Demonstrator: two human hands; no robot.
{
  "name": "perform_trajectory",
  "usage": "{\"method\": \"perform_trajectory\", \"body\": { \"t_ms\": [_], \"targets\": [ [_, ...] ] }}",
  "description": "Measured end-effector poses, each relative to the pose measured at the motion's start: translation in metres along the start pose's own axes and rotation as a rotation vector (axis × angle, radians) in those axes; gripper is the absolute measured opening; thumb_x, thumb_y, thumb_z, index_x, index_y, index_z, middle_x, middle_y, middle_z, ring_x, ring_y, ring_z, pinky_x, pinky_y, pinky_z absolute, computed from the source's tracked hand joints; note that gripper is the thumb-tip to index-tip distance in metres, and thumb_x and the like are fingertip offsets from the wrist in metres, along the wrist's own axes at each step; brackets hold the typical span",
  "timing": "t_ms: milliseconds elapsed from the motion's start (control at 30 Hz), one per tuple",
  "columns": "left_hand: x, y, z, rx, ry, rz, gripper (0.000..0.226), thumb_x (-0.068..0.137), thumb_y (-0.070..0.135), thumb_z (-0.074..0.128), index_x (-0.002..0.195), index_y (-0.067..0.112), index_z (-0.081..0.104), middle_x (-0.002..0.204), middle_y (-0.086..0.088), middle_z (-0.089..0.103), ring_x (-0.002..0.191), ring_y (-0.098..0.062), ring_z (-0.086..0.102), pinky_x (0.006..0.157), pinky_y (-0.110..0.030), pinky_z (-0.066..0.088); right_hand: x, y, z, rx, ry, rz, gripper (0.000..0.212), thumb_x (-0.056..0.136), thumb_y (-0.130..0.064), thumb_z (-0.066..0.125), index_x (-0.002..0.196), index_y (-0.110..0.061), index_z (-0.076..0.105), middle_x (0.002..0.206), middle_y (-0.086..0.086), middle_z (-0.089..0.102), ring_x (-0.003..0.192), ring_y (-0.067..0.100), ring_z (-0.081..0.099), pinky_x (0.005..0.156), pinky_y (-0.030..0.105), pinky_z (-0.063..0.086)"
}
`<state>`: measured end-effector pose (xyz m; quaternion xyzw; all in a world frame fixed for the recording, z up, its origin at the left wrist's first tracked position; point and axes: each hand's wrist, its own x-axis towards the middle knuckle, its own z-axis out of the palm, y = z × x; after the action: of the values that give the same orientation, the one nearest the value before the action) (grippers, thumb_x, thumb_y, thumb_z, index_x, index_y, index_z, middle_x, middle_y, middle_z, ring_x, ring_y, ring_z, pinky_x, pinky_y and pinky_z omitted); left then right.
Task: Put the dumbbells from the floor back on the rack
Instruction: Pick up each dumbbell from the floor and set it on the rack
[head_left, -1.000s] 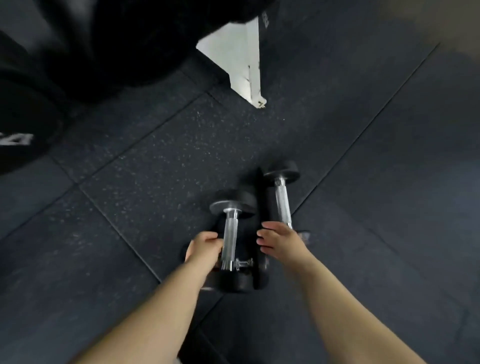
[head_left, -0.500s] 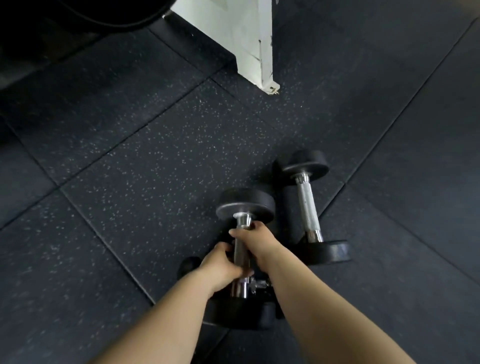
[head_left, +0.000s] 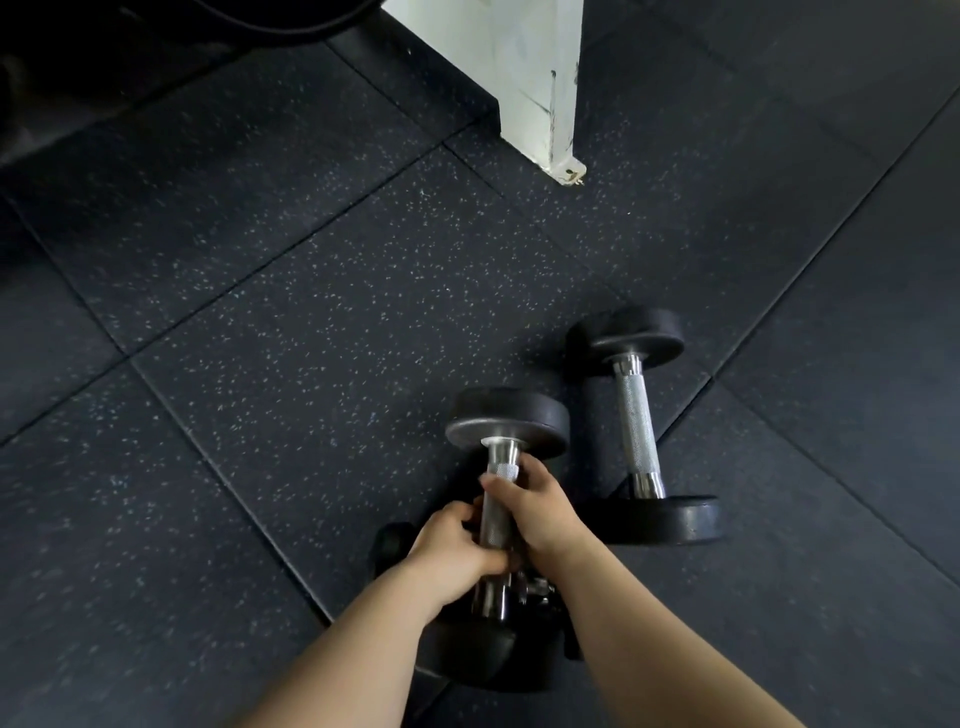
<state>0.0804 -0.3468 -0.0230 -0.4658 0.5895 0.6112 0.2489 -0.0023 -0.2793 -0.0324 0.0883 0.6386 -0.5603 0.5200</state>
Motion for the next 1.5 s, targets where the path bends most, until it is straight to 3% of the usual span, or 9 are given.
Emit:
{"method": "perform_trajectory", "body": {
  "t_ms": [167,433,567,767,900,1000,1167,1400,1500],
  "targets": [
    [-0.003,-0.005,0.004,-0.005,0.015,0.011,0.049,0.070,0.010,0.072,0.114,0.016,0.050,0.097,-0.010,0.071,0.092,-0.023,0.068,0.087,-0.034,0.055,-0.004,0.004,0.002,-0.032,0.036,0.005,0.014,0.087,-0.008,0.054,0.092,-0.021,0.054,0.076,0.005,0.058,0.072,0.018,0.057,0.077,0.038,0.051],
    [0.006,-0.008,0.006,-0.015,0.014,0.061,0.041,0.069,0.009,0.068,0.106,0.017,0.054,0.081,-0.001,0.066,0.080,-0.017,0.065,0.074,-0.026,0.052,-0.001,0.009,0.002,0.072,0.024,0.026,0.020,0.087,-0.009,0.054,0.105,-0.016,0.051,0.080,0.006,0.059,0.072,0.016,0.059,0.067,0.028,0.052],
    [0.005,-0.004,0.004,0.004,-0.021,0.063,0.032,0.076,0.016,0.066,0.107,0.014,0.059,0.081,0.006,0.062,0.079,-0.010,0.060,0.062,-0.015,0.045,-0.002,0.005,0.004,0.030,0.033,0.057,0.005,0.087,-0.010,0.054,0.089,-0.014,0.056,0.079,0.005,0.059,0.074,0.017,0.058,0.077,0.035,0.051],
    [-0.025,0.005,0.000,0.056,0.056,0.038,0.027,0.079,0.014,0.062,0.106,0.012,0.060,0.089,-0.004,0.067,0.087,-0.020,0.065,0.075,-0.028,0.052,-0.024,-0.007,0.015,-0.111,0.105,0.042,0.009,0.087,-0.014,0.054,0.079,-0.017,0.056,0.074,0.002,0.059,0.074,0.018,0.056,0.086,0.042,0.049],
    [-0.110,0.027,-0.019,-0.012,0.040,0.048,0.020,0.071,0.018,0.072,0.088,0.016,0.061,0.073,0.003,0.064,0.074,-0.016,0.063,0.070,-0.025,0.050,-0.105,-0.054,0.041,-0.120,0.101,0.055,0.013,0.088,-0.012,0.054,0.076,-0.018,0.055,0.072,0.001,0.060,0.068,0.013,0.057,0.070,0.029,0.049],
    [-0.198,0.056,-0.038,-0.093,0.021,0.098,0.016,0.070,0.013,0.074,0.072,0.021,0.060,0.064,0.008,0.061,0.057,-0.001,0.057,0.057,-0.012,0.045,-0.181,-0.103,0.070,-0.175,0.086,0.048,0.013,0.087,-0.012,0.055,0.075,-0.018,0.055,0.070,0.000,0.060,0.065,0.011,0.057,0.065,0.024,0.048],
    [-0.373,0.122,-0.080,-0.201,0.073,0.149,0.027,0.072,0.005,0.071,0.064,0.027,0.057,0.058,0.015,0.061,0.052,0.008,0.058,0.051,-0.003,0.042,-0.320,-0.203,0.125,-0.382,-0.011,-0.032,0.005,0.086,-0.015,0.057,0.083,-0.017,0.054,0.075,-0.002,0.061,0.072,0.013,0.059,0.064,0.017,0.046],
    [-0.567,0.172,-0.165,-0.317,0.301,0.219,0.026,0.070,0.019,0.074,0.077,0.024,0.049,0.081,0.003,0.063,0.075,-0.011,0.060,0.072,-0.024,0.050,-0.469,-0.317,0.245,-0.676,-0.188,-0.178,0.013,0.083,-0.025,0.061,0.093,-0.018,0.056,0.105,0.012,0.068,0.097,0.023,0.064,0.082,0.028,0.048],
    [-0.614,0.163,-0.215,-0.402,0.395,0.246,0.036,0.056,0.031,0.075,0.077,0.026,0.046,0.079,0.006,0.061,0.071,-0.007,0.057,0.068,-0.025,0.050,-0.502,-0.337,0.312,-0.803,-0.257,-0.294,0.019,0.083,-0.027,0.061,0.094,-0.012,0.055,0.107,0.015,0.068,0.099,0.024,0.064,0.082,0.028,0.047]
  ]
}}
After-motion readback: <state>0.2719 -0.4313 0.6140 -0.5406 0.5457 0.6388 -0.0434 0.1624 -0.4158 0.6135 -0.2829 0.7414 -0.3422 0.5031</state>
